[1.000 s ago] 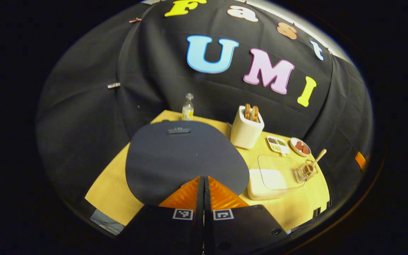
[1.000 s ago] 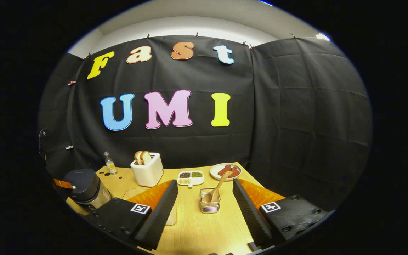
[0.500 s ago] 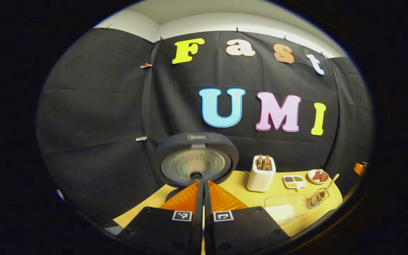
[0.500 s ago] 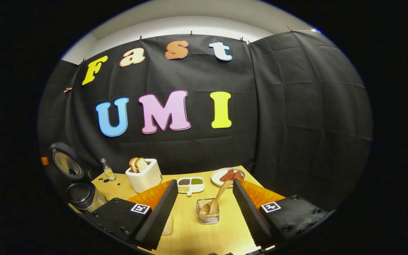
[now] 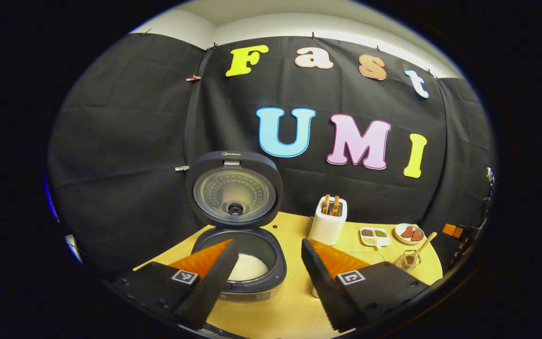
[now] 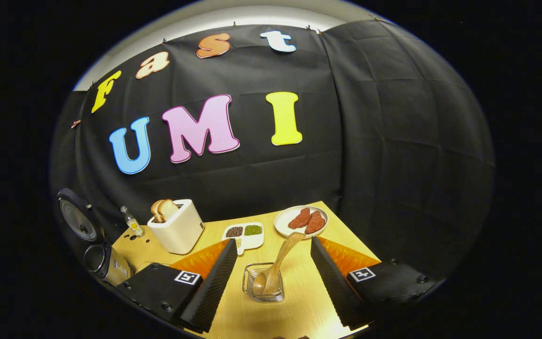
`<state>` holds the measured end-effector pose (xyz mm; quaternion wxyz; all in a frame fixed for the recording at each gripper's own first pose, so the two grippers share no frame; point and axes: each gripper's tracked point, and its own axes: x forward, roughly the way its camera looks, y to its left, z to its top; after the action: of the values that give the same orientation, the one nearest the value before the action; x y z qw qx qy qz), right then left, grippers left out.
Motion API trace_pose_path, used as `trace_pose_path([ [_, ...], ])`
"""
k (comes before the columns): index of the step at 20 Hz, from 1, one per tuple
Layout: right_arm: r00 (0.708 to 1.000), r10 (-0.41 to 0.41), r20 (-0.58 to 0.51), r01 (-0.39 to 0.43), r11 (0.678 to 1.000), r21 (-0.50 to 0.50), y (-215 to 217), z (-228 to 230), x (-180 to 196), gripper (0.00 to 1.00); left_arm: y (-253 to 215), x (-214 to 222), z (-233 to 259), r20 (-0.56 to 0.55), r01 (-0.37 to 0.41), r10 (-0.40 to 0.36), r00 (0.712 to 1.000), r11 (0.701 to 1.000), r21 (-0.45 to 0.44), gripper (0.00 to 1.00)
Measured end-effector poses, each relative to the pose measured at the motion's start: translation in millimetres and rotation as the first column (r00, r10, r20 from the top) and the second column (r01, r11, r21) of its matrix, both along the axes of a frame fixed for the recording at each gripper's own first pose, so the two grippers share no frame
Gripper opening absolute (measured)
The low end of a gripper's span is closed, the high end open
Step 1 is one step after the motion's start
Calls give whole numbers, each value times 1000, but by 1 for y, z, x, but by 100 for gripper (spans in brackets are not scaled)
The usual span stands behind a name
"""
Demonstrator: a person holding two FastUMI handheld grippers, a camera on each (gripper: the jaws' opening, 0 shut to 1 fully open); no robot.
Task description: Close the left gripper, press the button to open the rice cooker; take a wooden spoon from the chopstick holder with the right hand, scoop a spoonful of rice and pour it into the rice cooker, then put the wooden spoon back into the chopstick holder.
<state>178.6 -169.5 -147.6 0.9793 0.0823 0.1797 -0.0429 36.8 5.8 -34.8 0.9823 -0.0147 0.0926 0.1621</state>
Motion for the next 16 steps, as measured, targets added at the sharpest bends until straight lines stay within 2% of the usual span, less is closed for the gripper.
trace_pose_path([
  [5, 993, 21, -117, -12, 996, 83, -4, -53, 39, 99, -18, -8, -33, -70, -82, 78, 994, 995, -60, 96],
  [12, 967, 10, -255, 30, 988, 153, -13, -127, 78, 98, -40, -20, -64, -162, -131, 120, 980, 989, -62, 95],
  [15, 967, 28, -253, 25, 979, 202, -10, -137, 94, 93, -47, -20, -70, -171, -149, 135, 976, 986, -70, 95],
  [16, 967, 30, -253, 25, 977, 211, -10, -140, 96, 79, -50, -21, -74, -177, -148, 134, 975, 986, -72, 95],
])
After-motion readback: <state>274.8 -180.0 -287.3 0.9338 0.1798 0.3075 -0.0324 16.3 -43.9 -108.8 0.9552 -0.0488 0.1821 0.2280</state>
